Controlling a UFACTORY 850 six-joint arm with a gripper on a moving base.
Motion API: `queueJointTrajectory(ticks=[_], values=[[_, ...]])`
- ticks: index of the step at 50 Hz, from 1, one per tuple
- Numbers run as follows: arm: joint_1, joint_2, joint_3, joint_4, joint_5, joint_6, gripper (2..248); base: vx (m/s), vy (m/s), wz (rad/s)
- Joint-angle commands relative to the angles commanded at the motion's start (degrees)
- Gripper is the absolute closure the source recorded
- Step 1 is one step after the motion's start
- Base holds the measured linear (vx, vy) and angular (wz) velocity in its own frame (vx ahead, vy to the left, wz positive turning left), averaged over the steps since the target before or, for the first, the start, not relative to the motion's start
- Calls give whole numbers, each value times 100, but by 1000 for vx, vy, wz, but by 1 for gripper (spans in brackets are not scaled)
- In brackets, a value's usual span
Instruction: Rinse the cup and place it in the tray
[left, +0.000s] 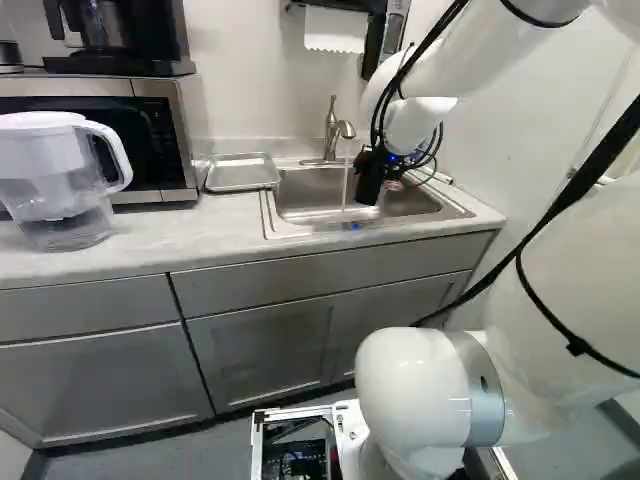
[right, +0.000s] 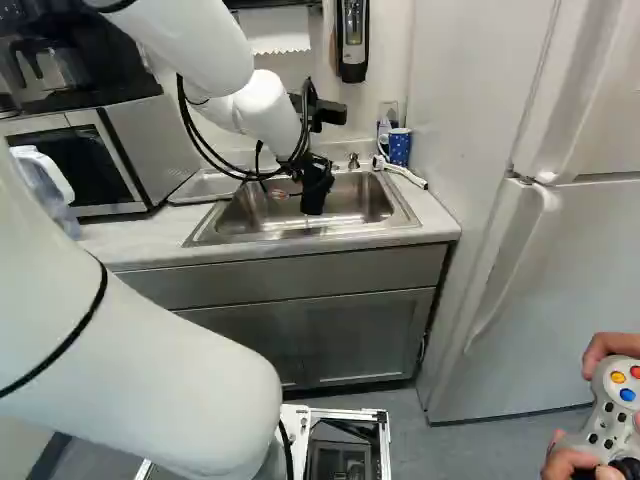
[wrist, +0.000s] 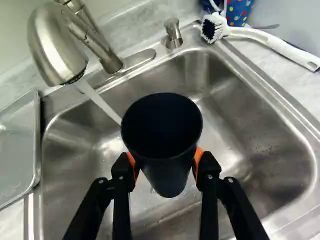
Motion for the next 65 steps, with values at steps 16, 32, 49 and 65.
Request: queueJointTrajectory(ticks=[16,32,49,65], values=[[334,-277,-251,-758,-325,0,127,0,0,0],[637,-618,-571,-1455,-570,12,127,0,0,0],[665,-693,-643,-1501,-570,233,127,0,0,0],[665,-693,-643,-1501,-529,233,127,0,0,0]])
